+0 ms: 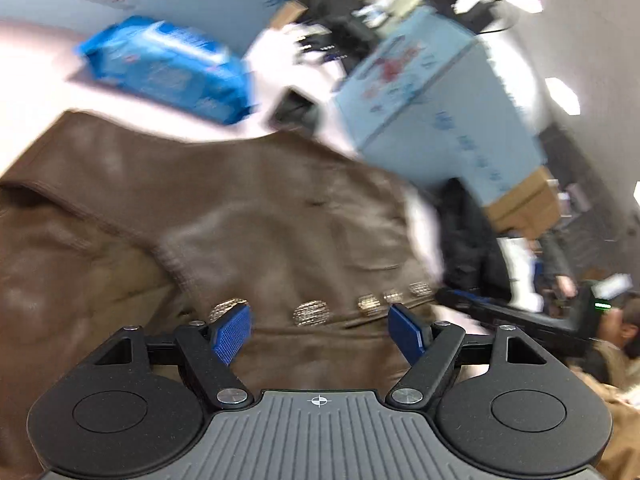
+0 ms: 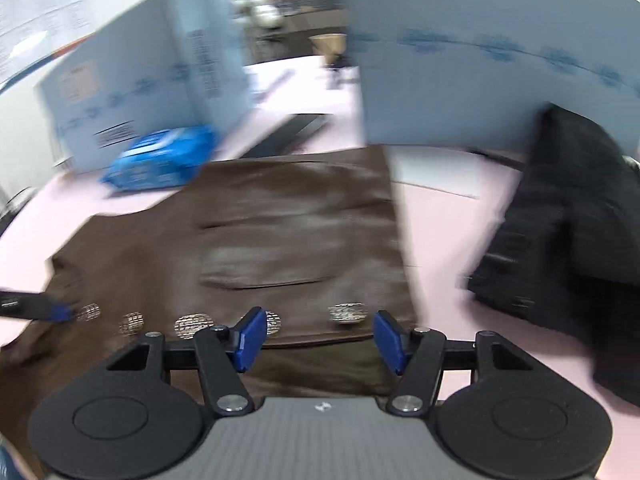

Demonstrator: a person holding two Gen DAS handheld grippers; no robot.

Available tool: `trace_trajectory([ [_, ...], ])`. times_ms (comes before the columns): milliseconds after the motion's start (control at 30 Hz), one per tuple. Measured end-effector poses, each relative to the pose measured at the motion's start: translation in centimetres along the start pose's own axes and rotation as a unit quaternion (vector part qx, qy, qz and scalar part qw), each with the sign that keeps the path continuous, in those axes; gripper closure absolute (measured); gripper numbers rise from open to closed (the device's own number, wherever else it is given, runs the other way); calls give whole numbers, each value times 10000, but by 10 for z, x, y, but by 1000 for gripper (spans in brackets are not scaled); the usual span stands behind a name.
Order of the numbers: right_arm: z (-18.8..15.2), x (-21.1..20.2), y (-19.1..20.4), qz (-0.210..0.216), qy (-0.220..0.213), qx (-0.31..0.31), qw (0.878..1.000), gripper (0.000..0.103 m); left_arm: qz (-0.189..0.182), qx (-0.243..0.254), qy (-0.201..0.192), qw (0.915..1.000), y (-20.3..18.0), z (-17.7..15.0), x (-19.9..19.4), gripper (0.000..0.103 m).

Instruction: Fold clothes

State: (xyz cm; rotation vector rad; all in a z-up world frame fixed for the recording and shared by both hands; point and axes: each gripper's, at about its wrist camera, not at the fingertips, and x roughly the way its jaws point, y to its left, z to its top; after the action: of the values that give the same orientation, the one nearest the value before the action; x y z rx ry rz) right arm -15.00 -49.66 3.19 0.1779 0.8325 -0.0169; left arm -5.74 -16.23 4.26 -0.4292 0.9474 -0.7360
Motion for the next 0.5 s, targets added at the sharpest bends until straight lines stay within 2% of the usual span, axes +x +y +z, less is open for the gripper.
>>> trace_trajectory([
  [67,2,6,-17,-69,-10,293,9995,40,173,121,132,9997,-3,4,12,25],
  [100,4,12,-26,-17,10,507,9987,40,395,195,264,9987,-3,6,22,25],
  [133,6,18,-33,126,45,720,9973,40,618,235,404,9970,-2,7,31,26],
  [233,7,31,-43,487,147,1079,9929,40,769,392,563,9947,-2,9,35,27],
  [367,7,24,-40,903,47,945,9914,41,1137,711,667,9887,-8,9,29,27],
  [433,7,20,-37,987,55,788,9920,40,1143,680,659,9889,-6,10,24,27],
  [500,7,20,-36,970,130,660,9930,40,993,537,744,9908,-1,10,25,26],
])
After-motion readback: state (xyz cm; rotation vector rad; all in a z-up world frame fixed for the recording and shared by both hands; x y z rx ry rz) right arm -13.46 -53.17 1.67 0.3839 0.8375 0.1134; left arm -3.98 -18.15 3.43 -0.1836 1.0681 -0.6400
